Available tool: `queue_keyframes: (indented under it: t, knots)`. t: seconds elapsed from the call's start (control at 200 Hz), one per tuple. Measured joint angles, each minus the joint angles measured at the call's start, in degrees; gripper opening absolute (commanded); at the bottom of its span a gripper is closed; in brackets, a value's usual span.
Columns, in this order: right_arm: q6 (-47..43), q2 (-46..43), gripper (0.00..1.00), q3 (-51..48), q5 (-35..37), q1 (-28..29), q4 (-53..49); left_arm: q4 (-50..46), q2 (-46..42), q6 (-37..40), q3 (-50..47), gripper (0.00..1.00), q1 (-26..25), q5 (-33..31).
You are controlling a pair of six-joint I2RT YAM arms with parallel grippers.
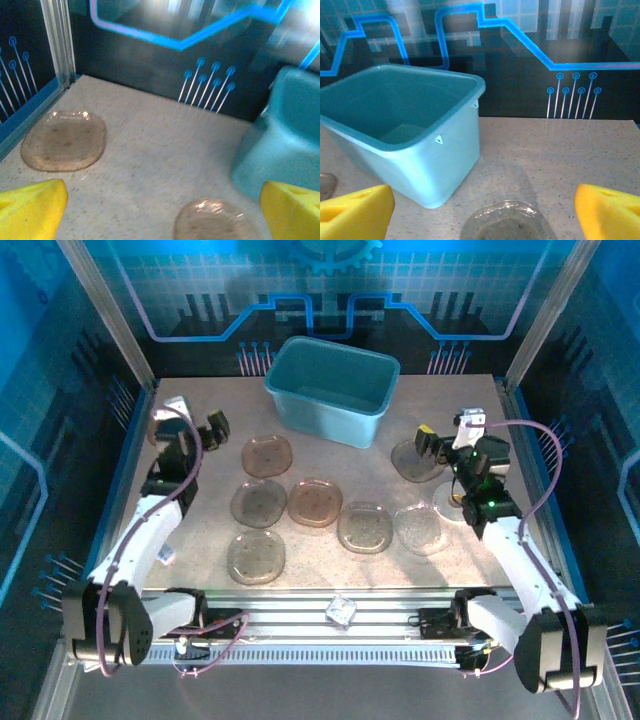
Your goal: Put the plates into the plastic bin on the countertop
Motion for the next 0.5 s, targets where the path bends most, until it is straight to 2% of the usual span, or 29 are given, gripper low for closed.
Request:
queue_keyframes:
  t: [0.125,0.285,0.5]
  knots:
    - [2.01,-1.53,0.8,6.99,0.15,0.13,-12.35,-12.33,-2.14,-8.98,8.31,0.95,0.0,2.93]
    - [4.96,-1.03,0.78,14.88,2.4,0.42,-26.29,-21.44,0.28,-21.66,12.57,0.94,-1.14,9.92]
    - [7.08,-1.03,0.77,16.5,2.16,1.51,-36.28,-27.96,8.94,-33.14,16.02,0.95,-8.85,12.63]
